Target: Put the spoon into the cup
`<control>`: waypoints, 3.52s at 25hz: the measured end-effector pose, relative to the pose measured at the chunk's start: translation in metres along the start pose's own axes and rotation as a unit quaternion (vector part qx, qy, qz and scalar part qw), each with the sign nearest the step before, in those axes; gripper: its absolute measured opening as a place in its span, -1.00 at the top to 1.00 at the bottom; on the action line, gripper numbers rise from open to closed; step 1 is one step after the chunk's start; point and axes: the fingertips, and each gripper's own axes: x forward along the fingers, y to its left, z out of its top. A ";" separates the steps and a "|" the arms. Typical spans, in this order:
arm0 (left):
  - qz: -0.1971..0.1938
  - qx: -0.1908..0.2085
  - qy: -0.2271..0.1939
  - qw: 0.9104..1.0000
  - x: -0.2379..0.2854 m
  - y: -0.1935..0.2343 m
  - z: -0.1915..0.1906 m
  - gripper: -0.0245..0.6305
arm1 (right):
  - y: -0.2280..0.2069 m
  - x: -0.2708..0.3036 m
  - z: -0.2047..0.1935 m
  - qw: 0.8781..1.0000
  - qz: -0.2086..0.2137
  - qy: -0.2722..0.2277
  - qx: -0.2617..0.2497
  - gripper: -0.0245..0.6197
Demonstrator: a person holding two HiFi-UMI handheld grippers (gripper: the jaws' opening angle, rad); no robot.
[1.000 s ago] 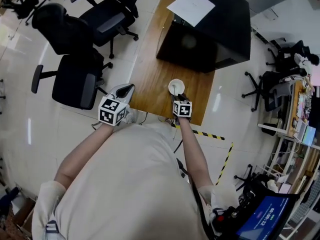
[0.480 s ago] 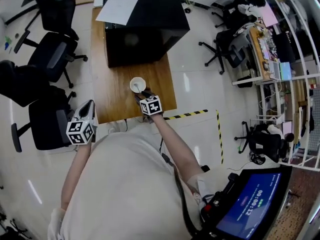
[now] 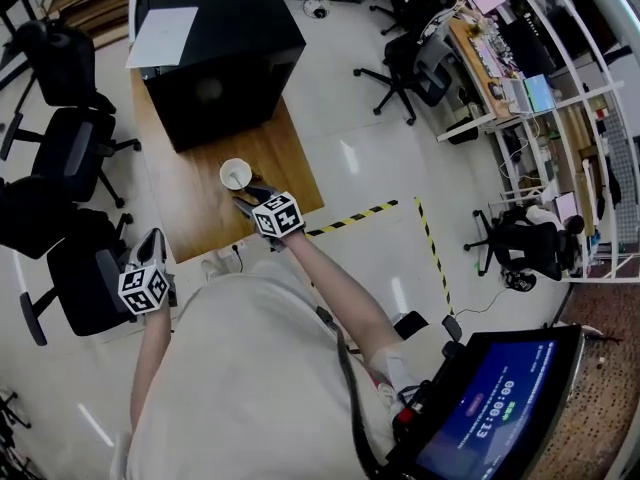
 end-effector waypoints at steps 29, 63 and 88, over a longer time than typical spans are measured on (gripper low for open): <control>0.090 -0.048 -0.013 0.995 -0.090 -0.228 -0.147 0.93 | -0.035 -0.291 -0.075 0.987 0.026 -0.156 0.013 0.38; 0.036 -0.020 0.011 0.999 -0.133 -0.219 -0.163 0.93 | 0.026 -0.352 -0.097 0.940 0.044 -0.321 0.109 0.37; 0.041 0.033 0.014 0.999 -0.107 -0.246 -0.151 0.93 | 0.003 -0.320 -0.123 0.975 -0.001 -0.222 -0.014 0.91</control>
